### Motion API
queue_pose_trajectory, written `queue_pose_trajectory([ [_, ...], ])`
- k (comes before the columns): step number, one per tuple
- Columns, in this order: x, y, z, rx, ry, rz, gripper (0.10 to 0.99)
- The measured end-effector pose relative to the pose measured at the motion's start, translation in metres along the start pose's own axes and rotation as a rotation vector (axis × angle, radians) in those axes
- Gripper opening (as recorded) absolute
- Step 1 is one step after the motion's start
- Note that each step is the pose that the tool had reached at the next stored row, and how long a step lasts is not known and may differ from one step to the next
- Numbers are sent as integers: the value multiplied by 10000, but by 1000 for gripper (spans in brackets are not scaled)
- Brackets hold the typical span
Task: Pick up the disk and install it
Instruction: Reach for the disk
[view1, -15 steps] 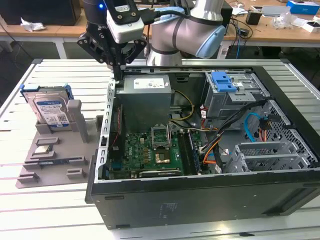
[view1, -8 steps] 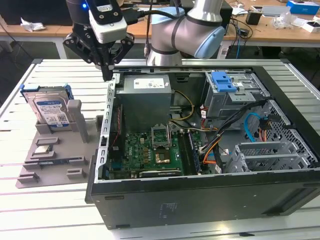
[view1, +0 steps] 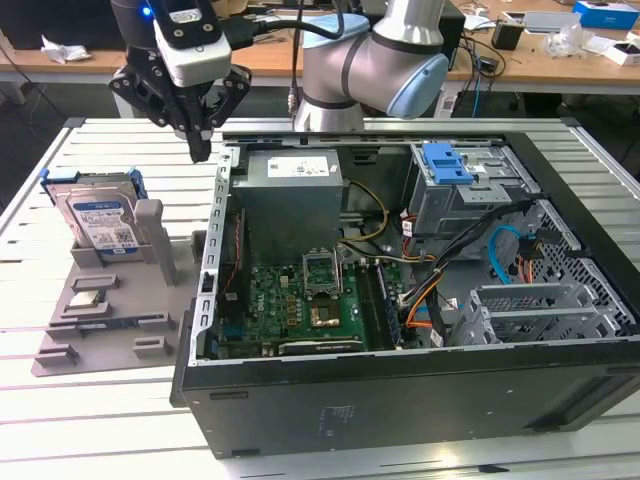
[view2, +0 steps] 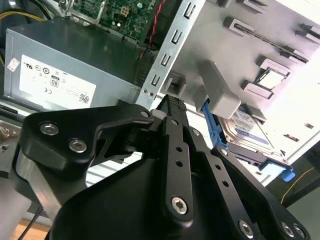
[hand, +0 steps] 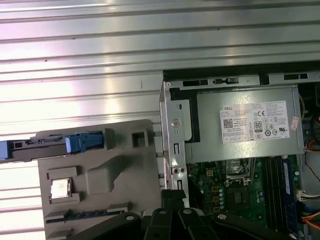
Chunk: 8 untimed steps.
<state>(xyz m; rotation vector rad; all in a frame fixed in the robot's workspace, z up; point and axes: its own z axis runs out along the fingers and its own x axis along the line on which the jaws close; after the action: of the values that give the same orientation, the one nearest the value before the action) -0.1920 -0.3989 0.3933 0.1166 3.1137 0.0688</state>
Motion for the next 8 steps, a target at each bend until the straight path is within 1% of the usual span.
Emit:
queue_pose_trajectory([
  [2, 30, -2, -1, -1, 0, 0, 106],
  [6, 120, -9, -3, 0, 0, -1, 106],
  [8, 149, -11, -4, 0, -1, 0, 106],
])
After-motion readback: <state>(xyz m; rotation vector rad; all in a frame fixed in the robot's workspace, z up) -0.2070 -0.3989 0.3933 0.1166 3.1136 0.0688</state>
